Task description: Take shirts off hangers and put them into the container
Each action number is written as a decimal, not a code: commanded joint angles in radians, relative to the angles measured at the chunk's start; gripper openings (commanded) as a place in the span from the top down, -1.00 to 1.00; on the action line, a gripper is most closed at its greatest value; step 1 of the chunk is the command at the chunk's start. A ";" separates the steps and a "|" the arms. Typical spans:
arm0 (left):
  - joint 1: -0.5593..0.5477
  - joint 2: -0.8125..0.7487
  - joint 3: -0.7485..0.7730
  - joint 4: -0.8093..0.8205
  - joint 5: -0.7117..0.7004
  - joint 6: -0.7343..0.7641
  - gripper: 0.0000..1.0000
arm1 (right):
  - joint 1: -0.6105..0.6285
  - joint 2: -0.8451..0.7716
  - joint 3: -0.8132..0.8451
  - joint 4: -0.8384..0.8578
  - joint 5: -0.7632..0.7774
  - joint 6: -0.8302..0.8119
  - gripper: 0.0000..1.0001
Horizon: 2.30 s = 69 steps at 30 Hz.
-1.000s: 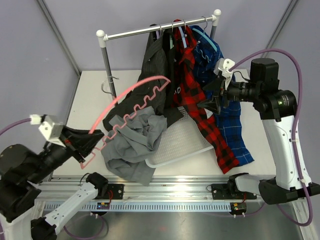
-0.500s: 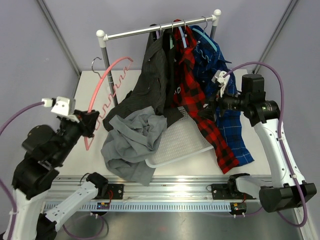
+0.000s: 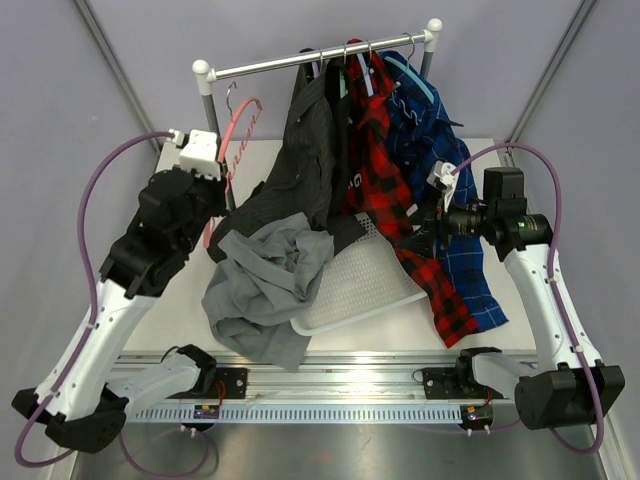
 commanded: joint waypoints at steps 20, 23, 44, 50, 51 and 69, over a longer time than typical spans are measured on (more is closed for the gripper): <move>0.063 0.210 0.202 0.181 -0.062 0.015 1.00 | -0.040 -0.044 -0.014 -0.015 -0.125 -0.060 -0.60; 0.094 0.226 0.200 0.178 -0.030 -0.030 1.00 | -0.054 -0.048 -0.016 -0.015 -0.136 -0.059 -0.60; 0.198 0.116 0.087 0.146 0.186 -0.145 -0.15 | -0.104 -0.041 -0.027 -0.005 -0.168 -0.049 -0.60; 0.200 0.009 0.055 0.098 0.228 -0.165 -0.75 | -0.118 -0.044 -0.031 -0.001 -0.171 -0.052 -0.61; 0.200 -0.019 0.036 0.091 0.233 -0.177 -0.85 | -0.120 -0.045 -0.033 0.000 -0.171 -0.055 -0.61; 0.204 -0.485 -0.596 -0.028 0.562 -0.709 -0.98 | -0.173 -0.021 -0.045 0.008 -0.162 -0.069 -0.61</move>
